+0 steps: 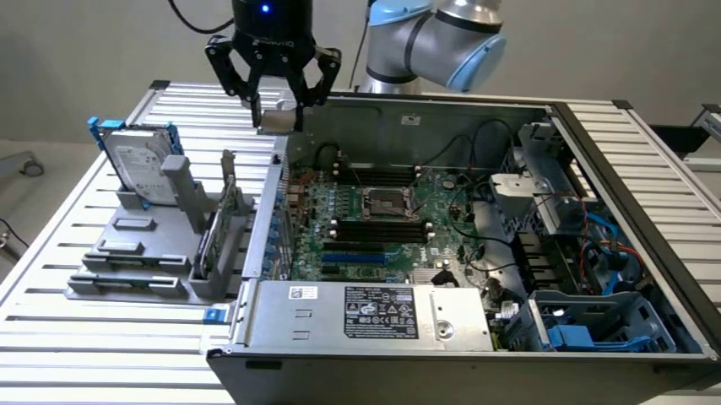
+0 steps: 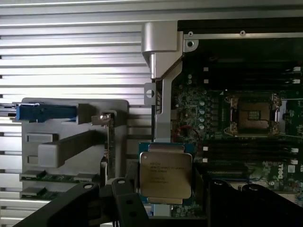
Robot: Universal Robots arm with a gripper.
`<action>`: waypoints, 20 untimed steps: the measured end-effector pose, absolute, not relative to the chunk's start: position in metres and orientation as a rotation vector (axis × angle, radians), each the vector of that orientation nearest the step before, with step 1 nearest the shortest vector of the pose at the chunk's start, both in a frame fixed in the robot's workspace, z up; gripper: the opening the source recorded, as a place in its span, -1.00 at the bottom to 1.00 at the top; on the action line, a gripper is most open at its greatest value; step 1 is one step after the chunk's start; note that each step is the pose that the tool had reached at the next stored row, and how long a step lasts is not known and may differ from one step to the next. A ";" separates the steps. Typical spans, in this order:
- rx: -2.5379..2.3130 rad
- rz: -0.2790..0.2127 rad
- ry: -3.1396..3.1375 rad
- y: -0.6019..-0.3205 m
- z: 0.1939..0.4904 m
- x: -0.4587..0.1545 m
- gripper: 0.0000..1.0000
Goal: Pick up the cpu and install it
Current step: 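Pick up the cpu and move it towards the insertion slot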
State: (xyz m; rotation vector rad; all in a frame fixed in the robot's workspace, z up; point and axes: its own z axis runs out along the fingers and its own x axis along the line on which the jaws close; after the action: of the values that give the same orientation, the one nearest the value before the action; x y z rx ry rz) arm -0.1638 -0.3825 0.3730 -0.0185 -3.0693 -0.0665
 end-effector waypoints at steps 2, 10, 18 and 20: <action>-0.019 -0.067 -3.069 -0.381 0.373 -0.155 0.09; -0.019 -0.067 -3.069 -0.367 0.365 -0.118 0.09; -0.019 -0.067 -3.069 -0.349 0.351 -0.082 0.09; -0.019 -0.067 -3.069 -0.347 0.347 -0.073 0.09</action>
State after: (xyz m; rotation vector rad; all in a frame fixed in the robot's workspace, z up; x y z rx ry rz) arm -0.0730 -0.3470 0.3471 -0.0188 -3.0694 -0.0667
